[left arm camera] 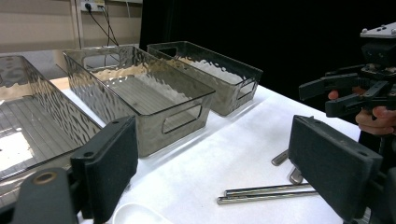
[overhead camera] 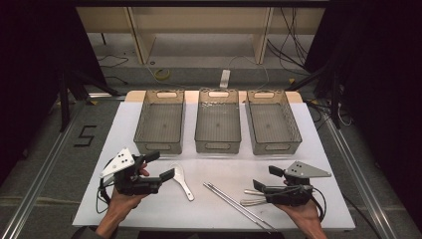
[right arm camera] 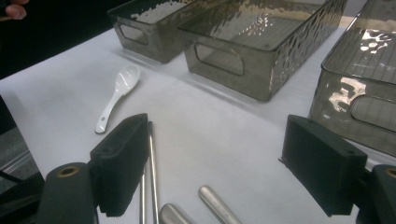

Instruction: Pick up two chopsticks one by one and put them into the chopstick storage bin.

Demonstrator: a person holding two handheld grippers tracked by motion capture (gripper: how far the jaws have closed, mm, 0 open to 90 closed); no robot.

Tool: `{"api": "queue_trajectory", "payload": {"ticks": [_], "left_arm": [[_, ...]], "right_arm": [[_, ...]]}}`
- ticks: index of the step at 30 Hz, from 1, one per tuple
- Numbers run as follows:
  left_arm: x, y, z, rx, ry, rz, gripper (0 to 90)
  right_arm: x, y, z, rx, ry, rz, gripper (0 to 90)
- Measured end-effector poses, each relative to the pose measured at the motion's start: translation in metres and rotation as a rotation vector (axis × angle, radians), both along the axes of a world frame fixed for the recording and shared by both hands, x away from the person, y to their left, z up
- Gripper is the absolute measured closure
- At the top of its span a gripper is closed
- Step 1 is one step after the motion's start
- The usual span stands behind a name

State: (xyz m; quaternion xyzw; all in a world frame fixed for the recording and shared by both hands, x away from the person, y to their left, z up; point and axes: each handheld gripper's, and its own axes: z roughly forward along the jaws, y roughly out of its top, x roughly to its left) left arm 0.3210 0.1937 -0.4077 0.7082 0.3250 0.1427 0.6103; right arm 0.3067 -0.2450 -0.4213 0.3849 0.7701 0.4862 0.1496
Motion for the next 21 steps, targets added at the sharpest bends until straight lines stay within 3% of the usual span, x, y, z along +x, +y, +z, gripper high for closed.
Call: {"api": "queue_trajectory", "payload": {"ticks": [4,5,7,8,10,11,12,16,21], "left_arm": [[0.0,0.0,0.0,0.0,0.002,-0.002,15.5],[0.0,0.0,0.0,-0.01,0.005,-0.006,15.5],[0.0,0.0,0.001,-0.015,0.005,-0.011,15.5],[0.0,0.0,0.001,-0.014,0.001,-0.011,15.5],[-0.001,-0.001,0.001,-0.004,-0.001,-0.013,15.5],[-0.001,-0.001,0.001,-0.004,-0.001,-0.013,15.5],[-0.001,-0.001,0.001,-0.002,-0.001,-0.015,15.5],[-0.001,-0.001,0.001,-0.002,-0.003,-0.014,15.5],[-0.001,-0.001,0.001,-0.001,-0.003,-0.014,15.5]], "right_arm": [[0.004,0.004,0.002,-0.05,0.036,0.032,25.1],[0.006,0.011,0.004,-0.12,0.063,0.068,27.1],[0.006,0.014,0.005,-0.149,0.074,0.083,27.9],[0.006,0.022,0.005,-0.227,0.104,0.123,30.5],[0.009,0.027,0.005,-0.282,0.136,0.153,35.3],[0.009,0.027,0.005,-0.282,0.136,0.153,35.3],[0.013,0.032,0.003,-0.319,0.198,0.183,37.0],[0.013,0.046,0.001,-0.443,0.254,0.222,43.8],[0.009,0.057,-0.002,-0.515,0.308,0.261,51.3]]}}
